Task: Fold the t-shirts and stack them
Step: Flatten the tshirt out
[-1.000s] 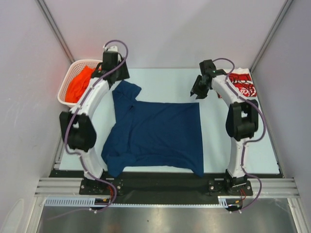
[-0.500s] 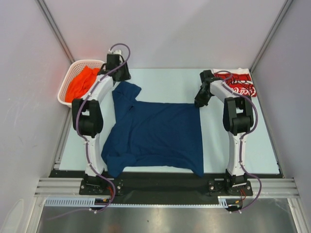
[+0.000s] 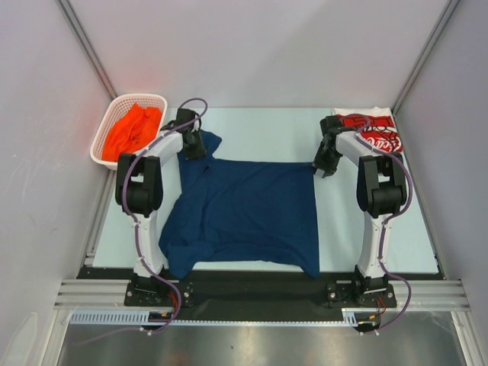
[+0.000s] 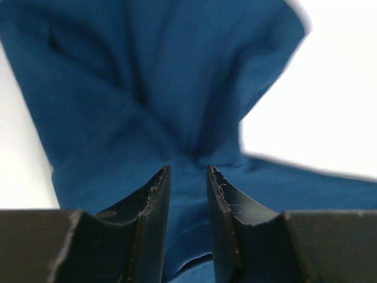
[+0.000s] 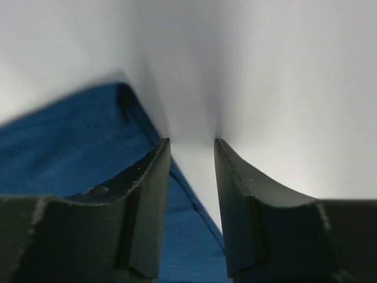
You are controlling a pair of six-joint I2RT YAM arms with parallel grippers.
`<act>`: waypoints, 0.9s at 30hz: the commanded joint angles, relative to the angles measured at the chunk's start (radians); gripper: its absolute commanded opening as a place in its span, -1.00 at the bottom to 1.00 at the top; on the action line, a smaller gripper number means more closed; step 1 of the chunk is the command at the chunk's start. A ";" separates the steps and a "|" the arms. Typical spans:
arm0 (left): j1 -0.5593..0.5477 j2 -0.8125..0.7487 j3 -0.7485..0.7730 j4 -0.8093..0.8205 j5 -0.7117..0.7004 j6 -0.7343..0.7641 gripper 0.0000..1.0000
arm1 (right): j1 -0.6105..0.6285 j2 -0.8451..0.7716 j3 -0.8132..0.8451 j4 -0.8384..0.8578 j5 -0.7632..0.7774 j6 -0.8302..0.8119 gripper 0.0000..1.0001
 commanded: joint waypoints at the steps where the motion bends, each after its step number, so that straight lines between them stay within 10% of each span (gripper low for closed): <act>1: 0.014 -0.034 -0.062 -0.068 -0.024 -0.090 -0.29 | -0.025 -0.079 -0.054 -0.015 0.046 -0.071 -0.16; 27: 0.012 -0.170 -0.249 0.004 0.036 -0.051 -0.34 | -0.022 -0.001 0.076 0.091 -0.141 0.107 -0.11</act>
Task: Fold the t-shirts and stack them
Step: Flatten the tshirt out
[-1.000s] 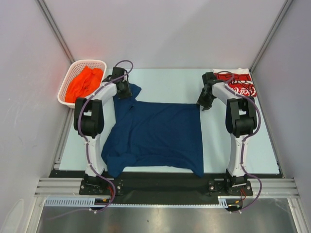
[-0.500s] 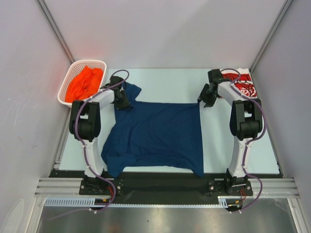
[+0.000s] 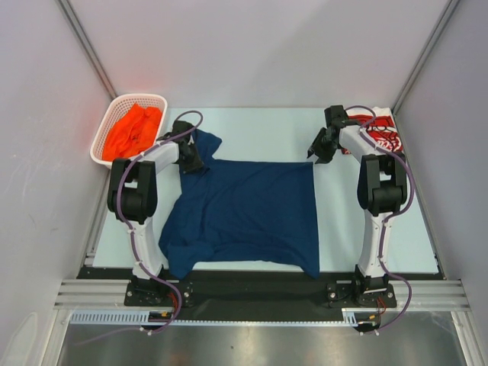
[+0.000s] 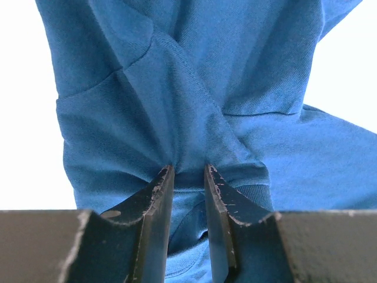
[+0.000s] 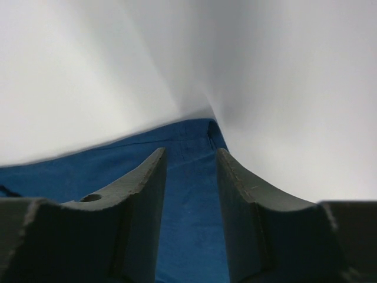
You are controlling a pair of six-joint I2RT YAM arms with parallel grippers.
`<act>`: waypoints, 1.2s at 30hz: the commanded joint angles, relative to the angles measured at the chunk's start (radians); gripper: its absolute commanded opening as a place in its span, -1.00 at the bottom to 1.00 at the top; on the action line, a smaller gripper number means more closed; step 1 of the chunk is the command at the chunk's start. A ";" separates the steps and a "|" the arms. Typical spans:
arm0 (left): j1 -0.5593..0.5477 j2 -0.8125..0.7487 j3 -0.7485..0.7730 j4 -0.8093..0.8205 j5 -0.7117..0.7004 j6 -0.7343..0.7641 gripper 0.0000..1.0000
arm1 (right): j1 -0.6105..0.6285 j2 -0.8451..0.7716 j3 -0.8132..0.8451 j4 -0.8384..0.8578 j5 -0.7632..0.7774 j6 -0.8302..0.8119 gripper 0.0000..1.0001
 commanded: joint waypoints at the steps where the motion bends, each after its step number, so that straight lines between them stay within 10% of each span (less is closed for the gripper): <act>1: 0.002 -0.055 -0.003 -0.024 0.021 0.025 -0.34 | 0.010 -0.002 -0.003 0.029 0.008 -0.003 -0.14; 30: 0.003 -0.083 0.025 -0.021 0.042 0.058 -0.32 | 0.030 0.094 0.109 -0.077 0.083 -0.026 -0.38; 36: 0.009 -0.086 0.129 -0.028 0.049 0.088 -0.22 | 0.016 0.104 0.132 -0.075 0.086 -0.052 -0.84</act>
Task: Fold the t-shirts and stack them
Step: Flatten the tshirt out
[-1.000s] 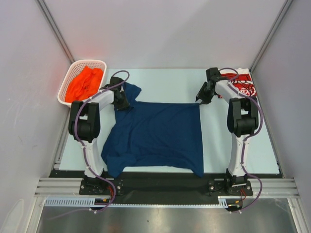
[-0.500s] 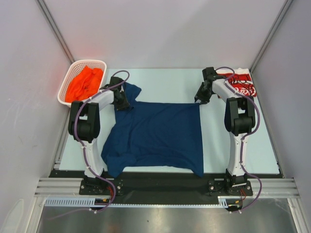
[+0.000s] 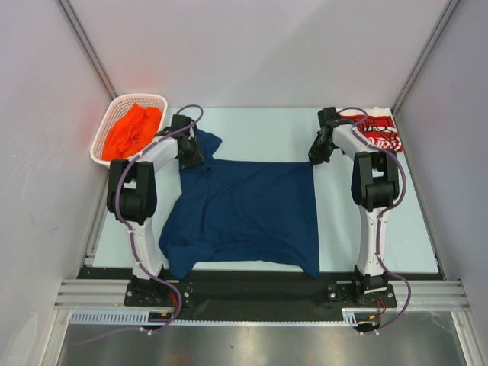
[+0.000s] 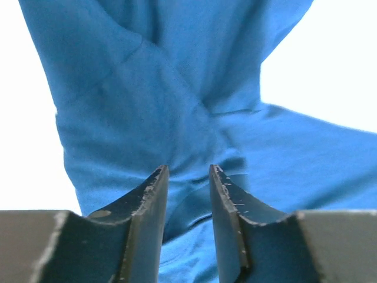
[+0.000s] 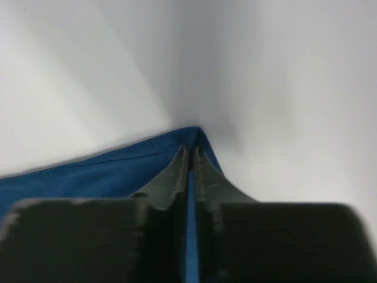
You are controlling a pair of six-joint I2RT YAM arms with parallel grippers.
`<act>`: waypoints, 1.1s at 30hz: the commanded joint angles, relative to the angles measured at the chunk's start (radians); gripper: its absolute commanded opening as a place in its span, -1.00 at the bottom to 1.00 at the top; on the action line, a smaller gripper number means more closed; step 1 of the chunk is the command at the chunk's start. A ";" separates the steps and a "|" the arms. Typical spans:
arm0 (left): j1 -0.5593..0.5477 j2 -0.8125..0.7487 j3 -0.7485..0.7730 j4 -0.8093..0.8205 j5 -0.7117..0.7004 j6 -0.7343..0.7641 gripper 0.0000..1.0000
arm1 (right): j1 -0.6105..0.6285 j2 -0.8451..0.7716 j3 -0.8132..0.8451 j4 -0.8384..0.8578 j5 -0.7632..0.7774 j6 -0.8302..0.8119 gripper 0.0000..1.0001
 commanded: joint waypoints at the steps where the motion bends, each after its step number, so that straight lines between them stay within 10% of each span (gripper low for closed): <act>1: 0.014 -0.072 0.128 0.010 0.013 0.043 -0.19 | -0.006 0.009 0.059 -0.005 0.021 -0.036 -1.00; 10: 0.093 0.147 0.575 0.041 0.158 0.139 0.31 | 0.026 -0.075 0.002 0.009 0.021 -0.073 -1.00; 33: 0.113 0.561 0.903 0.231 -0.031 0.242 0.04 | 0.037 -0.223 -0.168 0.035 -0.046 -0.063 -1.00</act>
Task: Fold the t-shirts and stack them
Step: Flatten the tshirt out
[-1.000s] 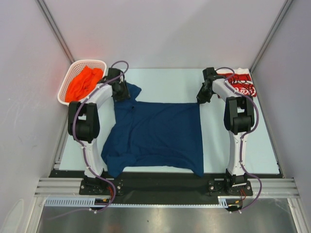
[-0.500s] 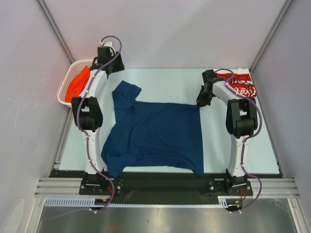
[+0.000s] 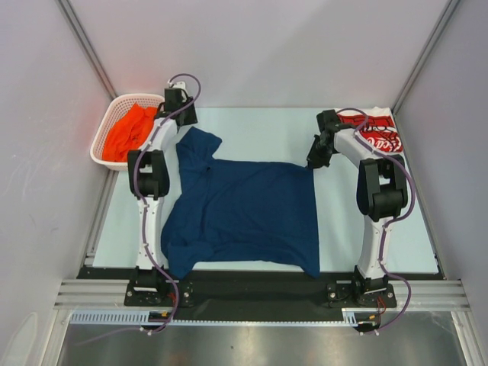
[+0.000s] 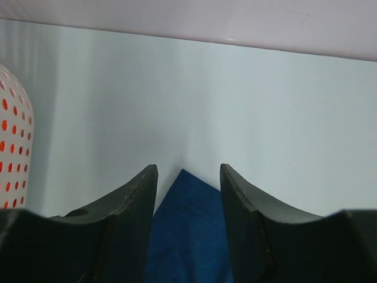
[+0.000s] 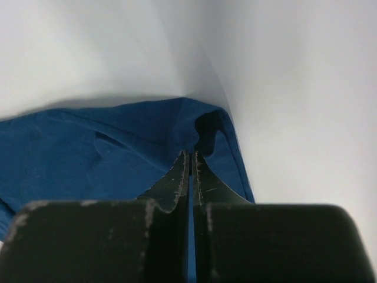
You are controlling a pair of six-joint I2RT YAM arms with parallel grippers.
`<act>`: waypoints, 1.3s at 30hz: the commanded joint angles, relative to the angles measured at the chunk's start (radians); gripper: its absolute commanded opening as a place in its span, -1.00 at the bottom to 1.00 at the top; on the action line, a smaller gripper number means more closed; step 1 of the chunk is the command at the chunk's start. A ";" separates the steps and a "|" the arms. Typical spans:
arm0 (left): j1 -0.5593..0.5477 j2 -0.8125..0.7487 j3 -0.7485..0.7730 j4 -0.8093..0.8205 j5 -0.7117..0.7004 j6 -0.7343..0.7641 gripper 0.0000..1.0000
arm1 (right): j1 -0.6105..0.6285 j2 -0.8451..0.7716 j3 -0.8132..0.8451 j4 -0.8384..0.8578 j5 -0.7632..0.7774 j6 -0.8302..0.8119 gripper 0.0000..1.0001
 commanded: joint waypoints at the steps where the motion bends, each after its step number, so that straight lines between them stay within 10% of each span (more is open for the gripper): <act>1: 0.008 0.000 0.073 0.031 -0.055 -0.020 0.04 | 0.003 -0.065 -0.013 0.013 -0.008 -0.003 -1.00; 21: 0.026 0.123 0.200 -0.291 -0.033 -0.355 0.03 | 0.003 -0.179 -0.154 0.065 -0.054 0.043 -1.00; 26: 0.088 0.126 0.127 -0.343 0.162 -0.578 -0.33 | -0.013 -0.200 -0.151 0.054 -0.056 0.039 -1.00; 33: 0.062 0.000 -0.107 -0.351 0.177 -0.577 -0.42 | -0.059 -0.260 -0.215 0.048 -0.073 0.033 -1.00; 39: 0.051 -0.114 -0.238 -0.369 0.124 -0.509 -0.90 | -0.084 -0.330 -0.263 0.008 -0.083 -0.004 -1.00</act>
